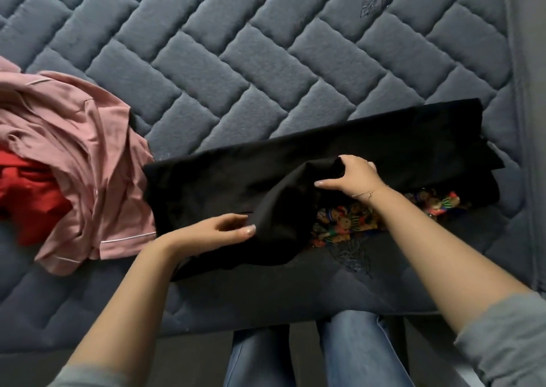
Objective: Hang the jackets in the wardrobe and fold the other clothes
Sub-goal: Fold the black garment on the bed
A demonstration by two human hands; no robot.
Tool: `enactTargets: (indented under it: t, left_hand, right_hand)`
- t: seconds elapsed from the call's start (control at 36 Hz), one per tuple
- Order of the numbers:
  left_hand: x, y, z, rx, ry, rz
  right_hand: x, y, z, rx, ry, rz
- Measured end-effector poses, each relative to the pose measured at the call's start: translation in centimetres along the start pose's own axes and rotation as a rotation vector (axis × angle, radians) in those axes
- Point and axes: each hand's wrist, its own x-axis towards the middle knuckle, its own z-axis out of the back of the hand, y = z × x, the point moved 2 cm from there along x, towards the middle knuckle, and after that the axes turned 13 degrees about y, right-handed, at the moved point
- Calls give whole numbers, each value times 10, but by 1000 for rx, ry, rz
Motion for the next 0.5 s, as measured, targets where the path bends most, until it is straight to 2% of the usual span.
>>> enactTargets:
  t: [0.11, 0.17, 0.22, 0.31, 0.36, 0.44, 0.5]
  left_hand:
    - [-5, 6, -7, 116, 114, 17]
    - [-6, 2, -6, 98, 188, 26]
    - [-7, 0, -3, 36, 279, 75]
    - [-12, -1, 4, -106, 497, 95]
    - [-15, -6, 12, -76, 575, 89]
    - [-17, -17, 25, 8, 557, 145]
    - [-12, -26, 36, 57, 402, 158]
  right_hand:
    - [-35, -13, 19, 504, 240, 81]
    - [-56, -24, 29, 664, 265, 128]
    - [-75, -37, 37, 685, 226, 166]
    - [-97, -54, 49, 590, 13, 175]
    - [-107, -61, 58, 491, -191, 168]
    - [-121, -66, 76, 336, -500, 207]
    - [-128, -70, 86, 130, -700, 253]
